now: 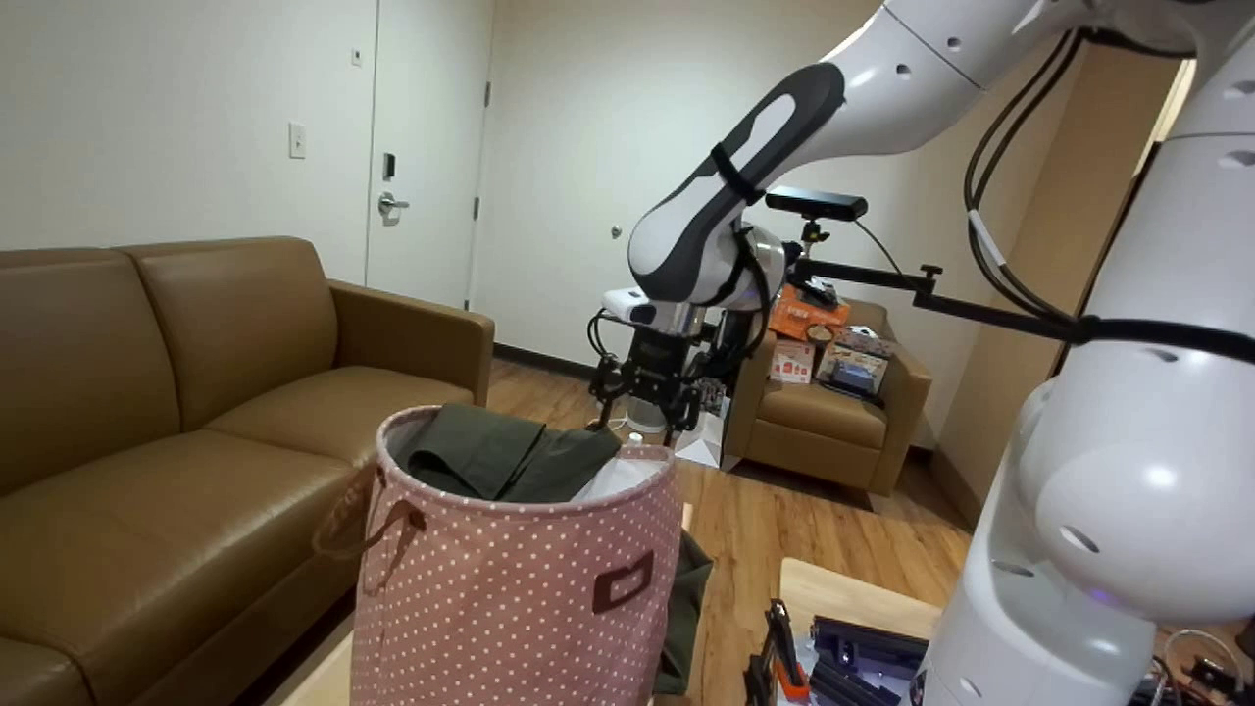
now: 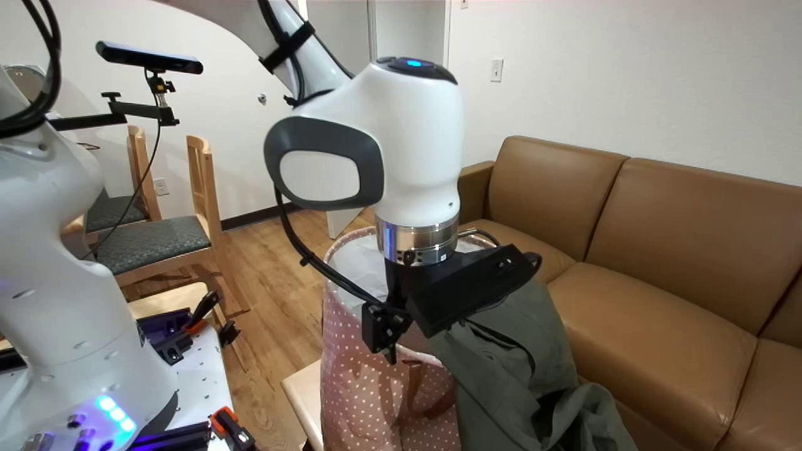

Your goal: Take the green cloth from the laundry basket and place it on the stool

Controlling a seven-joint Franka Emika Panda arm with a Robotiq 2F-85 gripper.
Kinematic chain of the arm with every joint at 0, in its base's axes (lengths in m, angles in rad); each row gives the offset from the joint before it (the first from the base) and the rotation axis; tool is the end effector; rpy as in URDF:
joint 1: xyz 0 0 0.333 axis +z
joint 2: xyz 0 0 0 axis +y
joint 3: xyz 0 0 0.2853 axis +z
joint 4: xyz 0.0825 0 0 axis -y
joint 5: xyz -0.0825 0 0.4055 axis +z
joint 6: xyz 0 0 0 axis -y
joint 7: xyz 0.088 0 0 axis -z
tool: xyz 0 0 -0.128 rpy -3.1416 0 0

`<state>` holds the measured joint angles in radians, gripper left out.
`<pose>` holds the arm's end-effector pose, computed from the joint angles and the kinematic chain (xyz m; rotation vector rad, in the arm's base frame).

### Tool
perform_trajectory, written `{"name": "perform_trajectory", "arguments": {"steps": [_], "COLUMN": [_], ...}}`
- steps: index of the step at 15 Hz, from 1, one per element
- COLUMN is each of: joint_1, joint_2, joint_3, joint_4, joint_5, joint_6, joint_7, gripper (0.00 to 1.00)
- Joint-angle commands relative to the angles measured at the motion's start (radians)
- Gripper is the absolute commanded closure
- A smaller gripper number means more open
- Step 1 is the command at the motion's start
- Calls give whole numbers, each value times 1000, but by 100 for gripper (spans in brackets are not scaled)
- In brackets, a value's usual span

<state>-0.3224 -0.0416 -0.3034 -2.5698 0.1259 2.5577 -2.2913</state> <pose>0.3760 -0.2701 0.2112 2.2174 2.1967 0.1339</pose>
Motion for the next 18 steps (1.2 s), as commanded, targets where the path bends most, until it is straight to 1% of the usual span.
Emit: {"name": "perform_trajectory", "arguments": {"steps": [1,2,4,6,7,9,11,13,16,18], "joint_1": [14,13,11,11,16,21,31,41,63,77], "joint_2": [23,17,1,-12,-17,-6,9,29,57,82], "joint_3": [-11,-11,-12,-4,0,8,16,24,39,49], "joint_4": [-27,-35,-40,-41,-39,-26,-14,2,25,41], "joint_5": [-3,8,39,102,156,237,303,353,474,546], "joint_6": [129,162,193,209,197,169,150,154,156,172], "joint_7": [-173,-221,-275,-330,-313,-209,-144,-60,28,52], "gripper": [0,0,0,0,0,0,0,0,0,0]}}
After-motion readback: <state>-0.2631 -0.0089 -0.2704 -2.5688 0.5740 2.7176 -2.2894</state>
